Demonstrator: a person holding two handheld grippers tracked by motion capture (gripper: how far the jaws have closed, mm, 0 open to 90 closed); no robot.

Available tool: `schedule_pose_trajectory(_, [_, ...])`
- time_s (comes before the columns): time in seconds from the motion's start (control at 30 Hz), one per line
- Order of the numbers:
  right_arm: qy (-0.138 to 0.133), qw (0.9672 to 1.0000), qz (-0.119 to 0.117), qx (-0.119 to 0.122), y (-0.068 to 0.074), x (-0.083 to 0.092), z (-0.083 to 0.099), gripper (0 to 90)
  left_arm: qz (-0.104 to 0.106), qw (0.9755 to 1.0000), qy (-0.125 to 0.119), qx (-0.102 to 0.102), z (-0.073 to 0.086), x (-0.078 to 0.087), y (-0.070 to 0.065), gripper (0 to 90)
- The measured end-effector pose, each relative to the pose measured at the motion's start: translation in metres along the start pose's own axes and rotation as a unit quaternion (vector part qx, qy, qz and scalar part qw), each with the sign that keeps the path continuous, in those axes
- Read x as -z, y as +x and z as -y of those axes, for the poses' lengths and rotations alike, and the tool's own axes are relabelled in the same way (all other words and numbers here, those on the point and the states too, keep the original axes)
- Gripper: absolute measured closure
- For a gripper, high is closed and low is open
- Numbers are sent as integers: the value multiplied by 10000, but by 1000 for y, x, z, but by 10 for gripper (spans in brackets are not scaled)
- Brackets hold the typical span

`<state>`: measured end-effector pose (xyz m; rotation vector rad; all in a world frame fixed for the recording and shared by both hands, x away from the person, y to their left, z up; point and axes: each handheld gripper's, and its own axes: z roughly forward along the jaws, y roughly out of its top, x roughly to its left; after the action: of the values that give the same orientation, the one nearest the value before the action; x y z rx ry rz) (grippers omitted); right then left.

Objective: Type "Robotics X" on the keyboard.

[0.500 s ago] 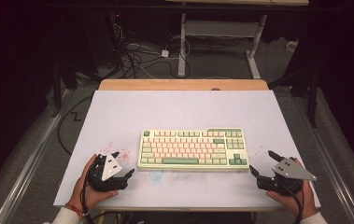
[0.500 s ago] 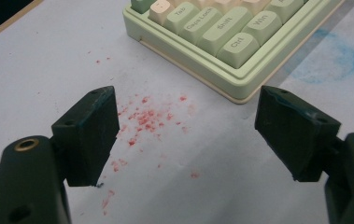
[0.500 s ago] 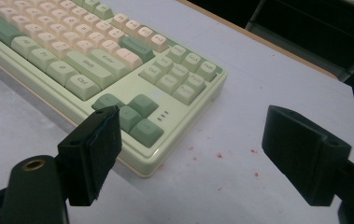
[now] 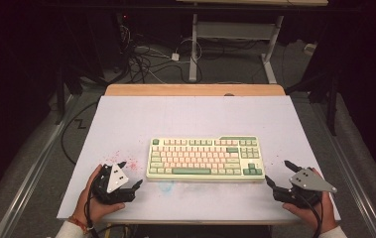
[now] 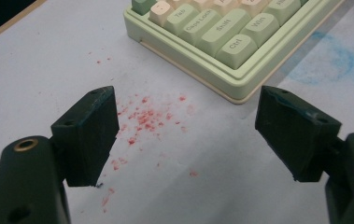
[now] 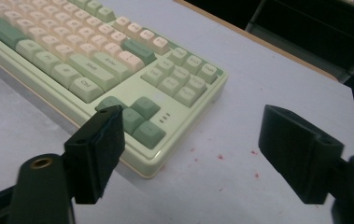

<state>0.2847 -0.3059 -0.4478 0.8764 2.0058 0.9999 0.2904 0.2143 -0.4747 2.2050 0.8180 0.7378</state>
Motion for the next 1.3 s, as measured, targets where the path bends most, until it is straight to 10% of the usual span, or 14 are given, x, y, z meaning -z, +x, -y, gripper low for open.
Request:
schedule_pose_trajectory(0.47, [170, 9954, -939, 98, 8, -28, -45, 883, -14, 9999, 72, 68, -4, -3, 3, 208])
schedule_pose_trajectory(0.9, [635, 9869, -1435, 376, 34, -82, -61, 900, 34, 9999, 56, 89, -3, -3, 4, 219])
schedule_pose_trajectory(1.3, [886, 9827, -1532, 553, 46, -96, -56, 900, 98, 9999, 22, 138, -5, -2, 4, 219])
